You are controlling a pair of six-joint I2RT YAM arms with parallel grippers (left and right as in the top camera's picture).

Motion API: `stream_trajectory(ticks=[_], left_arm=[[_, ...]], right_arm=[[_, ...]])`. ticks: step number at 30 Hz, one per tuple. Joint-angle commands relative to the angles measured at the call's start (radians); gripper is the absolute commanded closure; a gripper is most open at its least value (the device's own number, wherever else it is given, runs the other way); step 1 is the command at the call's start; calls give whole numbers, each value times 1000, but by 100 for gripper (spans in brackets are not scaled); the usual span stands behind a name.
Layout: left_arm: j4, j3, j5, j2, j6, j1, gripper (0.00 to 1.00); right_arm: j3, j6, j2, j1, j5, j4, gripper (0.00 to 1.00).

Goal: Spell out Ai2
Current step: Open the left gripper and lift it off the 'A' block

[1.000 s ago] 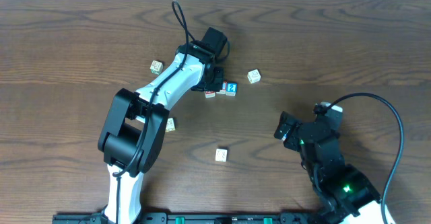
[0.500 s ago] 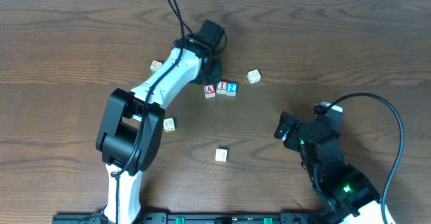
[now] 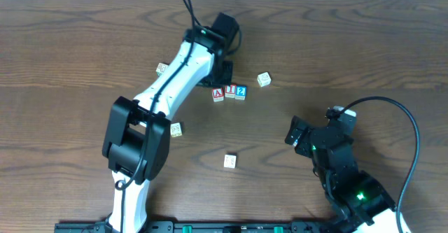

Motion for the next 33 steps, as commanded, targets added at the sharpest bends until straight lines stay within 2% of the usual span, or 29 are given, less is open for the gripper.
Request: stream_trajectory(ticks=[1,8,12,15,20,24,33], left_arm=[[-3,-45,-22,-1,-1,-21,94],[-16,-75,-22,-15,-12,-23,94],[10,-113,-50,-96,-12,-23,94],[61,-200,-94,-195,-17,-23,94],[240,-437,-100,-331,-17,-23,94],[339,-538,-75,-322,-28,-24,94],[406,-547,-10,-229,-69,-24,94]], right_arm=[[-2,10,-1,10,10,-1,1],[-2,10,-1,10,10,-1,1],[-2,10,-1,10,10,-1,1],[-2,10,-1,10,10,-1,1],[-2,10,-1,10,10,-1,1],[-2,10,-1,10,10,-1,1],[-2,10,-1,10,10,-2,1]])
